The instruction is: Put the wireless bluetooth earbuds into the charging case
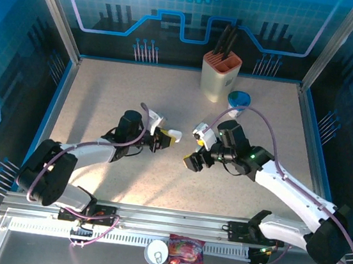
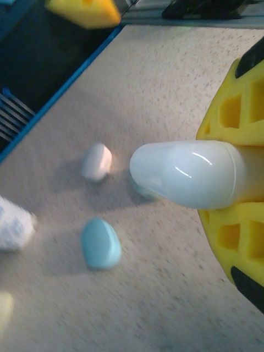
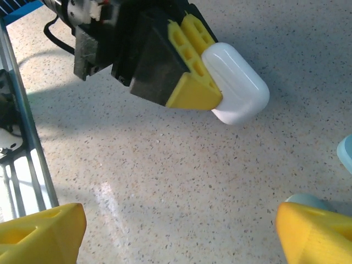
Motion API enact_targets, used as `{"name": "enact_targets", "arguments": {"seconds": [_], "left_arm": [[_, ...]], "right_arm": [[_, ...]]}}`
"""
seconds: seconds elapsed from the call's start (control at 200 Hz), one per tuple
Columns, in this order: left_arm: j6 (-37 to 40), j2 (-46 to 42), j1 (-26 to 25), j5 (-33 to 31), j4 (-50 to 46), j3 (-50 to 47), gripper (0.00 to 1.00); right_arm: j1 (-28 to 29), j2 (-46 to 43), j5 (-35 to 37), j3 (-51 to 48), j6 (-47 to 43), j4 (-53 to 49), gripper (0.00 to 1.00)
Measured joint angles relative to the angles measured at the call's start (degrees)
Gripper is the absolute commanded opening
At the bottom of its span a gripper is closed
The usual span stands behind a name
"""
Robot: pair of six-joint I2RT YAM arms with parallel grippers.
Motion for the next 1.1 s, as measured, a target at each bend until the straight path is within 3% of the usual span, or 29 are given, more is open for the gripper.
{"name": "enact_targets", "arguments": {"seconds": [0.225,0.485,0.815,1.0,1.096], "left_arm": [[-5.29,4.55,0.11,-5.38,-14.6,5.2,0.07],[-5.73,10.23,0.11,-8.59,-23.8,10.05,0.19],[-5.64,10.29,0.11,-12.28,-27.91,10.88,0.77],[-5.09,4.39,0.26,-16.39,-28.89,10.84,0.99],[-3.72,-0.44,0.39,-19.23,-27.26,9.81,0.99]], "right_arm": [[0.02,-0.02,1.22,-4.24,1.75,7.98,0.92],[0.0,-0.02,3.72,-4.74,2.19,10.4,0.92],[-1.79,-3.32,6.47,-6.29,3.89,12.33,0.92],[-5.11,-6.45,8.44,-7.89,5.95,13.88,0.93],[-6.99,-8.15,9.9,-9.25,7.19,15.04,0.96]]}}
